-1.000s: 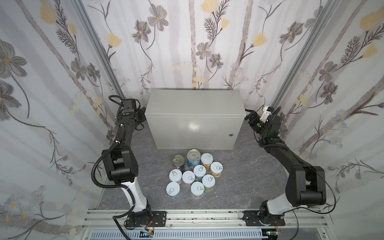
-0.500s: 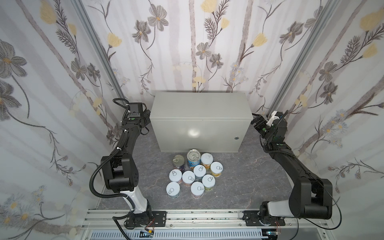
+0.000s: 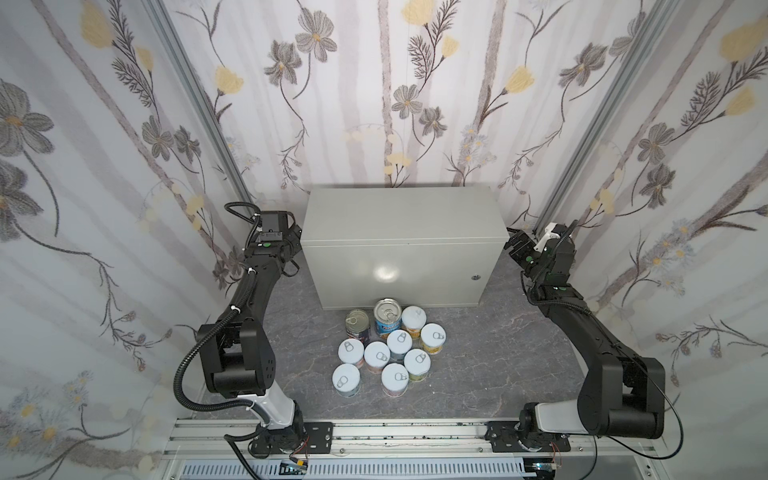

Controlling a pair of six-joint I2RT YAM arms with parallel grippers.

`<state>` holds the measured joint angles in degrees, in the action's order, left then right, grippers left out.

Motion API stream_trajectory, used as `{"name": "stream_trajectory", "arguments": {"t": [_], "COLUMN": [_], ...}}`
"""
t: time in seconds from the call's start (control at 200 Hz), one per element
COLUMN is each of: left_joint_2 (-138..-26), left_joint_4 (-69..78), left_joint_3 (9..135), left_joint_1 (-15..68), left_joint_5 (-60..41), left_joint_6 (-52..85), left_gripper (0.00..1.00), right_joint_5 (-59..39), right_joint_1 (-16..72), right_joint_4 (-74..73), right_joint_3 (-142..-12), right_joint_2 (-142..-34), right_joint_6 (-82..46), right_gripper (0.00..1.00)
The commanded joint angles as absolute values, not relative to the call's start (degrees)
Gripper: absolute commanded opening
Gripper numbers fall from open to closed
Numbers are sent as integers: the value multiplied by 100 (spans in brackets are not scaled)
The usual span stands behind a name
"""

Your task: Place and organize the canned foods onto the counter

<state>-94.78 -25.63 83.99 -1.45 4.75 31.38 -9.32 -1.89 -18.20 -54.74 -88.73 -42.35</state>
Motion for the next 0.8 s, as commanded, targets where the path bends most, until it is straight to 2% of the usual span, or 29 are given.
{"name": "stream_trajectory", "arguments": {"t": [0.0, 0.505, 0.794], "left_joint_2": [-9443, -9782, -9567], "left_joint_4": [-2975, -3000, -3257], "left_joint_3": [8448, 8788, 8735], "left_joint_1": [132, 329, 296], "left_joint_5": [-1201, -1435, -564], "left_joint_6": [2768, 2788, 2774], "left_gripper": [100, 100, 100], "right_joint_5": [-2692, -2538, -2527], "right_joint_1": [-53, -170, -252], "right_joint_4": [-1758, -1713, -1697], "right_joint_3": [-5522, -5331, -5293], "right_joint_2": [-8887, -8596, -8607], "right_joint_6": [-3806, -3779, -3789], "right_gripper": [100, 100, 100]}}
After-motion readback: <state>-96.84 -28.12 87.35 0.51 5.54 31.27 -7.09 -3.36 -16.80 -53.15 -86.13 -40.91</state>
